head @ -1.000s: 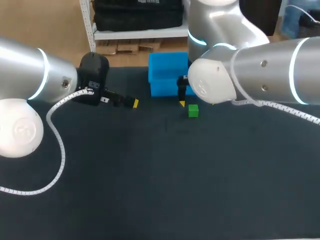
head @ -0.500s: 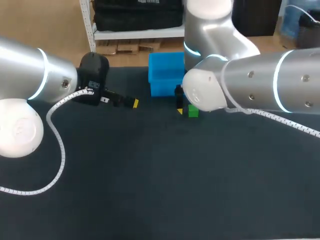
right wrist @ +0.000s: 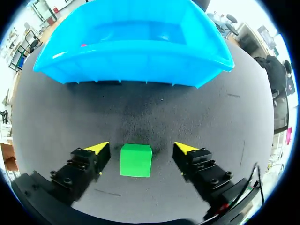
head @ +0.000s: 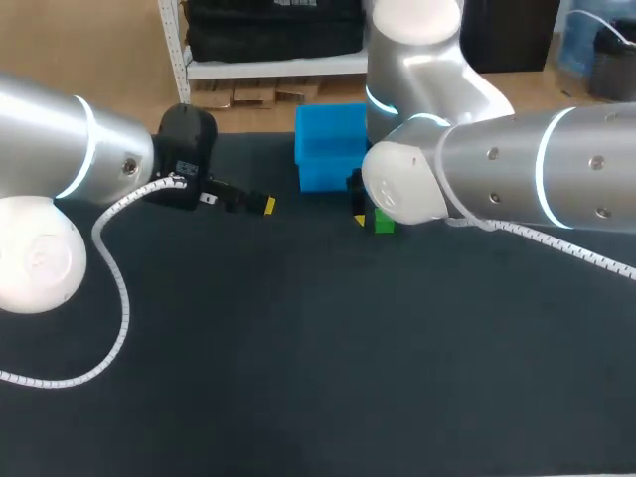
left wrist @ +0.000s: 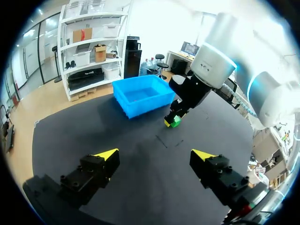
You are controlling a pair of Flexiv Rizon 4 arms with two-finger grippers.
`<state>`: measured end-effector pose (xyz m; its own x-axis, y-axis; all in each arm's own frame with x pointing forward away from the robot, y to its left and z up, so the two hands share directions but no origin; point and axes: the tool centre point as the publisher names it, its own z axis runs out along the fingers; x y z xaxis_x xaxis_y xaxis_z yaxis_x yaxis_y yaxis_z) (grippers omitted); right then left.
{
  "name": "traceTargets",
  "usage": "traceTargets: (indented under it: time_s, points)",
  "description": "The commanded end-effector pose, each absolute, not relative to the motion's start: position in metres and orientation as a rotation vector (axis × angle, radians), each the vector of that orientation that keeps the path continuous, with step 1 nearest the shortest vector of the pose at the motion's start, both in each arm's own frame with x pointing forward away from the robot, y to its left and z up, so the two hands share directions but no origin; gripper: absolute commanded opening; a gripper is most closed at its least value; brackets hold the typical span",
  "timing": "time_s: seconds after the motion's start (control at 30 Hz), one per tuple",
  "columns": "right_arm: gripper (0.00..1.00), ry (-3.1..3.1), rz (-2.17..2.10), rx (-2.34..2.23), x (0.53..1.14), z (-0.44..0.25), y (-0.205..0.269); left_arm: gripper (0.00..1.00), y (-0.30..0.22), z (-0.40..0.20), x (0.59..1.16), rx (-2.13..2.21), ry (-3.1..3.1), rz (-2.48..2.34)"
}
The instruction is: Use the left arm to pick the red cube and place it into the blue plastic box first, then use the right arm to grasp the green cube and put it into the same blue plastic box after the first action is fully finished.
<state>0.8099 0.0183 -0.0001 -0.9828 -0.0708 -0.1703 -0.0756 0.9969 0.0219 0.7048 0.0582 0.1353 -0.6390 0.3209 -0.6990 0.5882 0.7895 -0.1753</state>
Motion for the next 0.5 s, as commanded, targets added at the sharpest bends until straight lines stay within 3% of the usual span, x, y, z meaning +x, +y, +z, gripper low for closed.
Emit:
traceTargets:
  time_s: [0.03,0.5]
  points:
    - [0.0,2.962,0.041,-0.11,0.8077,-0.001,0.0176,1.0,0.06,0.1345,0.7052,0.675,2.295,-0.525]
    - [0.0,2.972,0.052,-0.09,0.8073,-0.0001,0.011,1.0,0.06,0.1345,0.7052,0.675,2.295,-0.525]
